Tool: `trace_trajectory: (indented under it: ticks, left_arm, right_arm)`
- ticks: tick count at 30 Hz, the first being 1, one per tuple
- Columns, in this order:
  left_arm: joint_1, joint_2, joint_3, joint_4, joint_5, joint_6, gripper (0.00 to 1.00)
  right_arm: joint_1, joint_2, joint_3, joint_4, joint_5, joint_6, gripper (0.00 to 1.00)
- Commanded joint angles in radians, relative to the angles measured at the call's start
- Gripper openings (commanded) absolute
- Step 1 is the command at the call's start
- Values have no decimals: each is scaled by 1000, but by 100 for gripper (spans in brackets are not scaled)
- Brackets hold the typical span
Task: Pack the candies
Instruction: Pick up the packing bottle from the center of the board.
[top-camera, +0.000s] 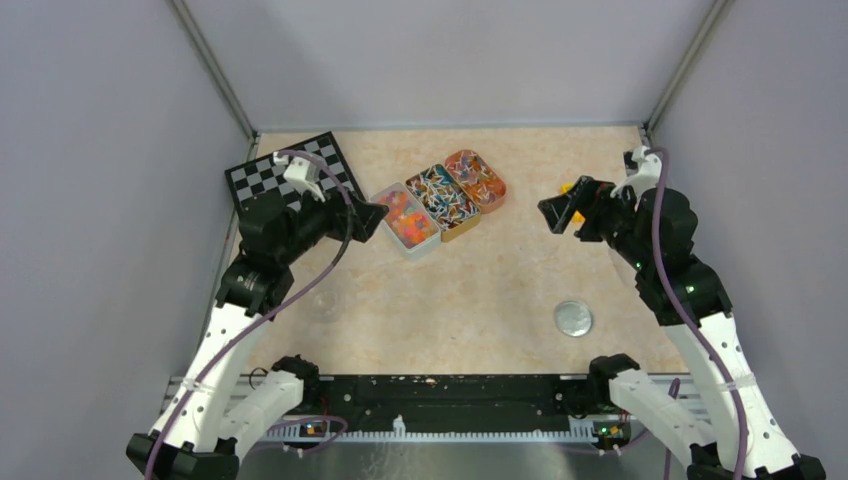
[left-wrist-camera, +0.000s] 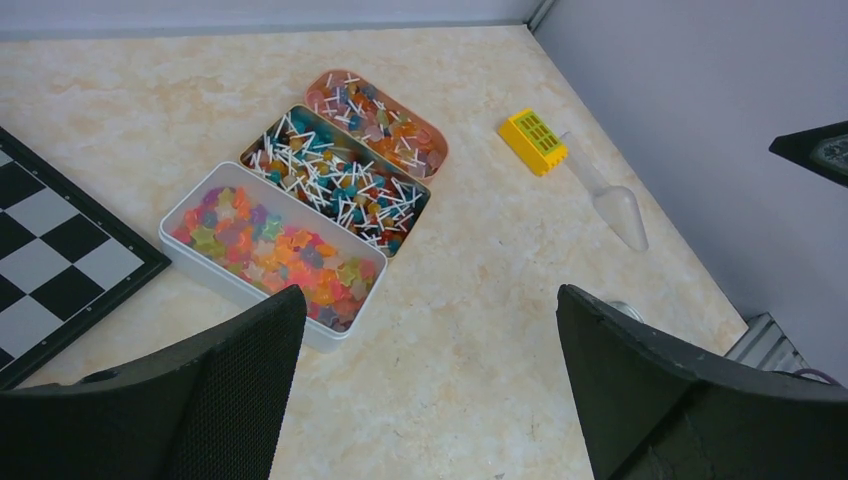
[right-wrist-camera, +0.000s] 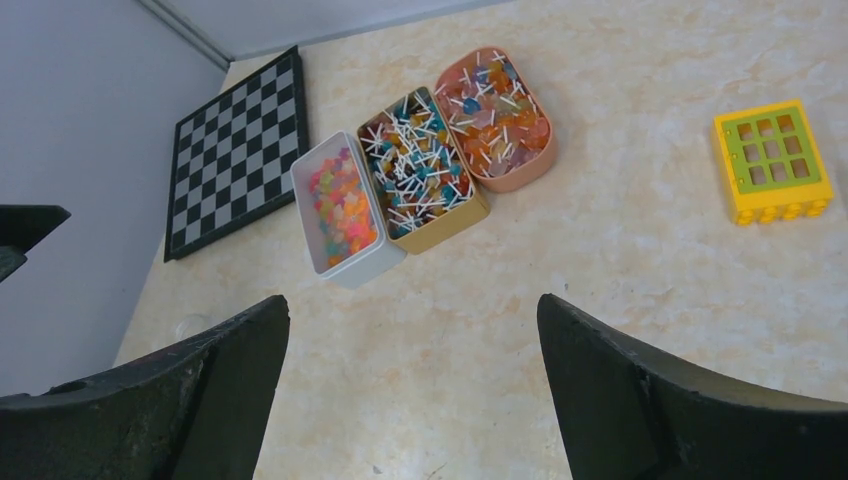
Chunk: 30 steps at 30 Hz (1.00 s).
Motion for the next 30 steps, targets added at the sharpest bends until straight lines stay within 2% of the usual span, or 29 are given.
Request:
trace_trajectory:
  ticks: [1, 6, 11, 14, 19, 21, 24, 28, 30]
  left_arm:
    - [-1, -1, 2, 24, -57, -8, 99]
    - [-2, 63, 33, -109, -316, -44, 99]
    - [0, 122, 39, -244, -579, -177, 99]
    - [7, 137, 7, -292, -666, -259, 97]
    - [21, 162, -49, -377, -762, -400, 90]
    - [24, 172, -74, -396, -751, -446, 88]
    - [30, 194, -137, -365, -641, -488, 81]
    - [32, 242, -209, -344, -560, -559, 60]
    - [32, 277, -217, -362, -565, -575, 56]
  right_arm:
    - [8, -33, -21, 59, -20, 5, 93]
    - [8, -51, -46, 72, -8, 4, 93]
    - [8, -83, -65, 71, 73, 65, 92]
    - [9, -91, -70, 60, 105, 70, 92]
    - [8, -102, -92, 58, 89, 52, 91]
    - [8, -106, -98, 52, 89, 39, 91]
    - [8, -110, -104, 45, 95, 25, 91]
    - [8, -115, -110, 38, 101, 6, 90]
    - [9, -123, -111, 34, 97, 6, 90]
